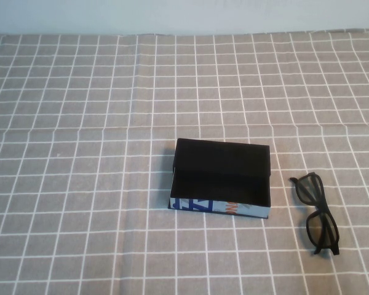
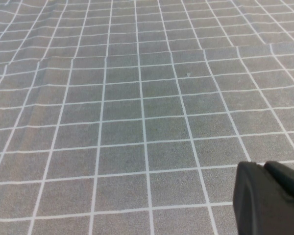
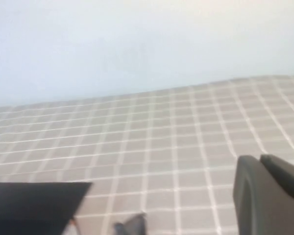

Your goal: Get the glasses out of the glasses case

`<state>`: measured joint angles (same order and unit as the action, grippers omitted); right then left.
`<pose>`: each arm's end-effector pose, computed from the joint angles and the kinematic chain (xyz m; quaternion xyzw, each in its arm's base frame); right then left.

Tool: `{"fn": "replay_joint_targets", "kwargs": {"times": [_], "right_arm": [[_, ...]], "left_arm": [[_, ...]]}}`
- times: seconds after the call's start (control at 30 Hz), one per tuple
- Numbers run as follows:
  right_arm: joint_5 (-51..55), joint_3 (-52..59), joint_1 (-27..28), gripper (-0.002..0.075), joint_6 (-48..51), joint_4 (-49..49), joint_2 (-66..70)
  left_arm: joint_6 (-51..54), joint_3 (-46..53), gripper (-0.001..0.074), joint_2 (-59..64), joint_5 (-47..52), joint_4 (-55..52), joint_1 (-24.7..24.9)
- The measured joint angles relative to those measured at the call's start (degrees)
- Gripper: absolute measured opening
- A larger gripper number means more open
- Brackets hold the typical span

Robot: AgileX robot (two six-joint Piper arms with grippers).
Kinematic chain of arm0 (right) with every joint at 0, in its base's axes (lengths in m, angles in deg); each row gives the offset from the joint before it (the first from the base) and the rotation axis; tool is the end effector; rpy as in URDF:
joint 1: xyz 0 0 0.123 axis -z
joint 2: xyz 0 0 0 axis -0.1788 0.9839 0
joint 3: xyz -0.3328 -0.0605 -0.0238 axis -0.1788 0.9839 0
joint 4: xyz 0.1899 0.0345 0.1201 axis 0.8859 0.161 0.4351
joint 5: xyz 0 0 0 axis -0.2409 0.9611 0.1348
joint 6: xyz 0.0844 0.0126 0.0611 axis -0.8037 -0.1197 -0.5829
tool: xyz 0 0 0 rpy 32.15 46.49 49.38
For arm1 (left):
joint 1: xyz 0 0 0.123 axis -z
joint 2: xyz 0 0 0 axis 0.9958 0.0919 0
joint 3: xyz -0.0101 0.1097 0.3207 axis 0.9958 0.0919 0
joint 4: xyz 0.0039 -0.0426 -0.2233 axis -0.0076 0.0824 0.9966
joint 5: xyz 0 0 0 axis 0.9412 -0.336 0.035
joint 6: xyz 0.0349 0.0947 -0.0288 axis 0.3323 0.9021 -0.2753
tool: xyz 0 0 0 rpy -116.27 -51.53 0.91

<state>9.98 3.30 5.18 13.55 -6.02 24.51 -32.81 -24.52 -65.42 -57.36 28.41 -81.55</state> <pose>0.0139 0.0012 0.2541 0.0074 0.7194 0.0690 0.6912 -0.0135 -0.0015 0.1693 0.0394 0.7988 -0.0170 0.6000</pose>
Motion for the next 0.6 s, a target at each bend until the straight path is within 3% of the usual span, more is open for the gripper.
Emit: {"fn": "replay_joint_targets", "kwargs": {"times": [0.23, 0.4, 0.6], "right_arm": [[7.8, 8.2, 7.2, -0.0016, 0.0, 1.7, -10.5], [16.0, 8.5, 7.6, -0.0016, 0.0, 1.7, -13.0], [17.6, 8.5, 7.6, -0.0016, 0.0, 1.9, -13.0]], "left_arm": [[0.0, 0.0, -0.0005, 0.0, 0.0, 0.0, 0.0], [0.0, 0.0, -0.0005, 0.0, 0.0, 0.0, 0.0], [0.0, 0.0, -0.0005, 0.0, 0.0, 0.0, 0.0]]}}
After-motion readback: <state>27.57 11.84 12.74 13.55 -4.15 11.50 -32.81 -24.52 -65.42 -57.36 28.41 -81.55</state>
